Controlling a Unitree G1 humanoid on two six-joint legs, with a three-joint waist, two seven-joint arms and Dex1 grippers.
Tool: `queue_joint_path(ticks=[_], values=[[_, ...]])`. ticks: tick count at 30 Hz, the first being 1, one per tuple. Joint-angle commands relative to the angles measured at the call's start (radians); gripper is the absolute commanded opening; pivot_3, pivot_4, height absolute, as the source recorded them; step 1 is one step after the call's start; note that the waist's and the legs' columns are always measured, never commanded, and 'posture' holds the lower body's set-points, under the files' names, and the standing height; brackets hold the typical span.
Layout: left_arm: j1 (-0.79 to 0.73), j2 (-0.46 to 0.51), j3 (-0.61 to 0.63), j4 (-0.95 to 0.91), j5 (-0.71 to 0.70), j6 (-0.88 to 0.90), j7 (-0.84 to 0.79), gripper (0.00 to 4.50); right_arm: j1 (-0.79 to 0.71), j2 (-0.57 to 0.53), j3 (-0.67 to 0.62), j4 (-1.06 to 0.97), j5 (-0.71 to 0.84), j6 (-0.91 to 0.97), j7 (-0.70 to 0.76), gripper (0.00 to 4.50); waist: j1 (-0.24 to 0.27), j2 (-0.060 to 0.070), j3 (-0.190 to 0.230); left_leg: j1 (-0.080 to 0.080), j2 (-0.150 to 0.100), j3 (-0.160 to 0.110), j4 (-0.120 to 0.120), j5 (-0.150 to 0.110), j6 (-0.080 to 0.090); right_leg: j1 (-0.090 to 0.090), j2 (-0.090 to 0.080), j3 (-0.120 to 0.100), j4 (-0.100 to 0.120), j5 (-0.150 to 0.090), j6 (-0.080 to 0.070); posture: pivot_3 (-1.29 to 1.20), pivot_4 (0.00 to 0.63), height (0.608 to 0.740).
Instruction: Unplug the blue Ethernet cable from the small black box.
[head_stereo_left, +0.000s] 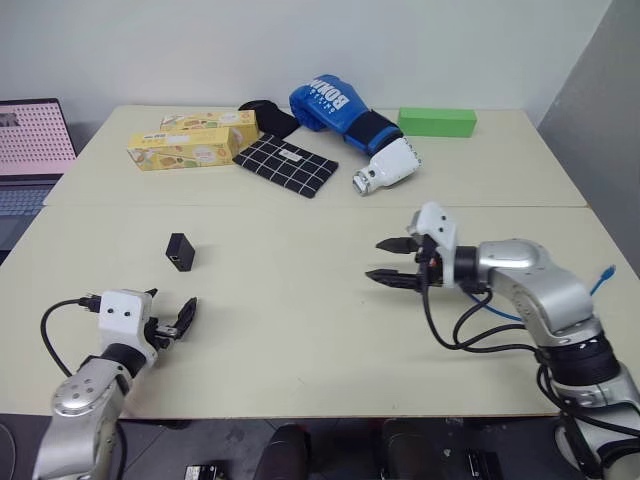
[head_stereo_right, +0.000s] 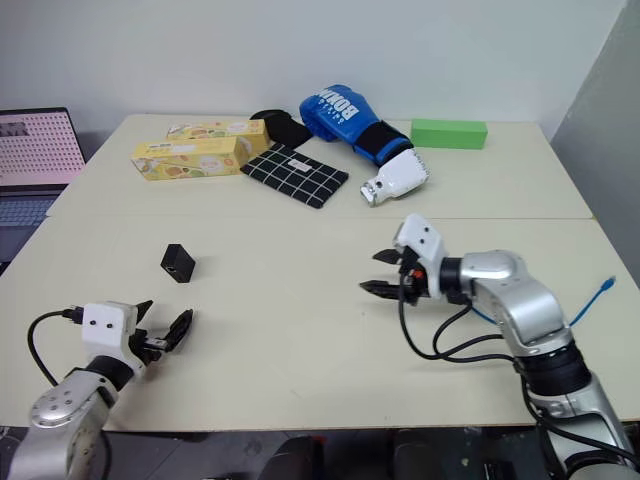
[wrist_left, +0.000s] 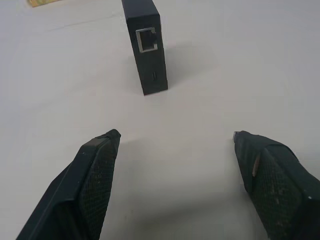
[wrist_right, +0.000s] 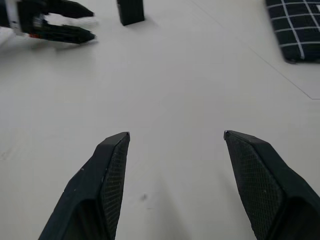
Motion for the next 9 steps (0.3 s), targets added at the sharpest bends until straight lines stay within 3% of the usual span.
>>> queue_joint_path(ticks=[1,9], values=[[0.036,0.102,0.114,-0.123,-0.068,0.079,-0.089,3.85,0.012,-0.106,-0.105,0.079,-0.006,-0.04,0.029,3.19,0.0,0.0,0.0,0.0,0.0,0.0,0.0,0.0,0.0,0.0,0.001,0.0,0.0,0.0,0.0,0.0,0.15,0.74],[0.048,0.184,0.22,-0.152,-0.162,0.17,-0.202,3.85,0.015,-0.182,-0.119,0.147,-0.01,-0.084,0.068,3.19,-0.008,0.0,0.001,0.001,0.001,0.003,-0.001,0.0,0.0,0.0,0.001,0.002,-0.001,0.0,0.0,0.0,0.15,0.74]])
